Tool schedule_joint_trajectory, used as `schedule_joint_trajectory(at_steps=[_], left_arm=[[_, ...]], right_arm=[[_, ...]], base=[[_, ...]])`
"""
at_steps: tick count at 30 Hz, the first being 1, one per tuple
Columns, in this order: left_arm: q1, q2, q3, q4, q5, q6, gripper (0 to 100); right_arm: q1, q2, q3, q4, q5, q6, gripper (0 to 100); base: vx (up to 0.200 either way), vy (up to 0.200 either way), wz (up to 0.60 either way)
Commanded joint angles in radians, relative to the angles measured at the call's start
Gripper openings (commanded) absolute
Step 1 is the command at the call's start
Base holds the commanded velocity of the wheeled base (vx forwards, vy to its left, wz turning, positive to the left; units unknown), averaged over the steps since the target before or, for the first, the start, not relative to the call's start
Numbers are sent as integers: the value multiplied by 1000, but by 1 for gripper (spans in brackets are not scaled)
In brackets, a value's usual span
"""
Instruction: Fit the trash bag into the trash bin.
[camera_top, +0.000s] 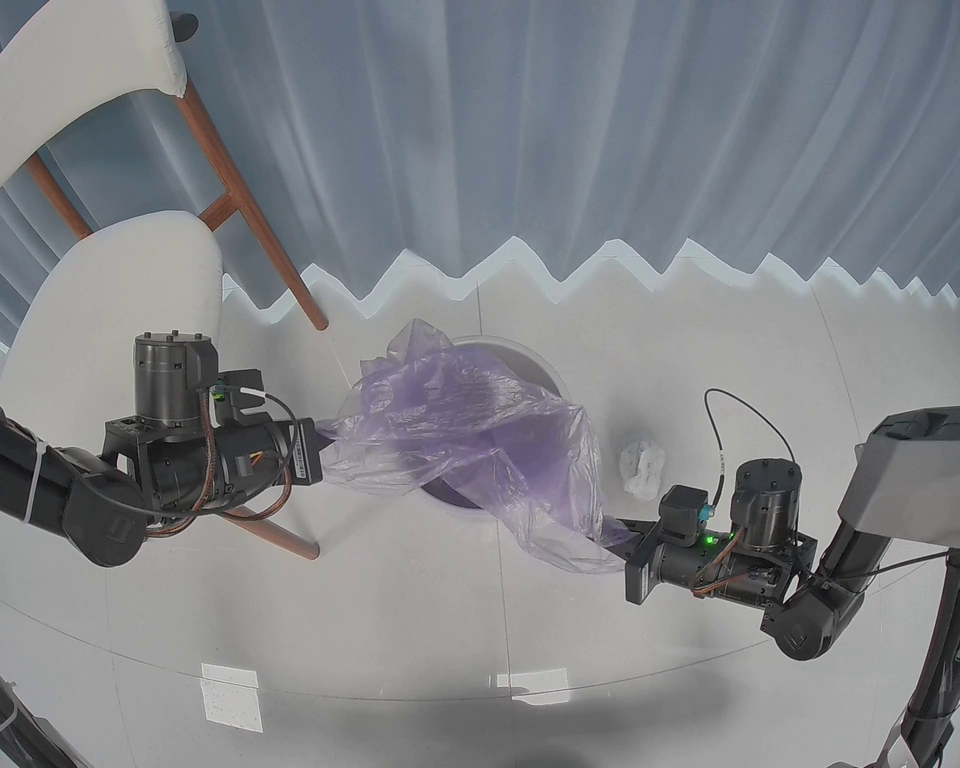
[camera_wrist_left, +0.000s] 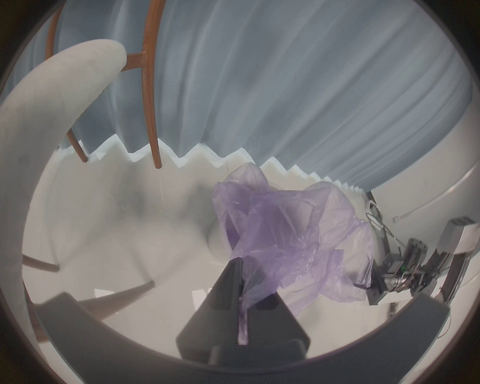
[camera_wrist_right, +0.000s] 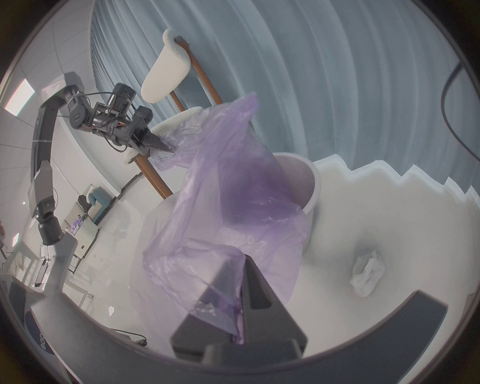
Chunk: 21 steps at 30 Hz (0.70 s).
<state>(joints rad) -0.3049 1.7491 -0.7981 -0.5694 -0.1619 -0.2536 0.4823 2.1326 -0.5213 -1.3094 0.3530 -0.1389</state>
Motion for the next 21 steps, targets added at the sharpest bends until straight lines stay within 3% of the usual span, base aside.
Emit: schedule_joint_trajectory(at_steps=[1,16,21], left_arm=[[47,32,19,-4,5,86,0],[72,174,5,-27,9,287,0],[70,208,-9,-29,10,303,0]], right_arm=[[25,109,-9,-54,-68,1,0],[45,234,-37,-73,-220,110,0],[45,256,-71,-71,-259,130,0]], base=[[0,0,0],[0,0,0],[0,0,0]])
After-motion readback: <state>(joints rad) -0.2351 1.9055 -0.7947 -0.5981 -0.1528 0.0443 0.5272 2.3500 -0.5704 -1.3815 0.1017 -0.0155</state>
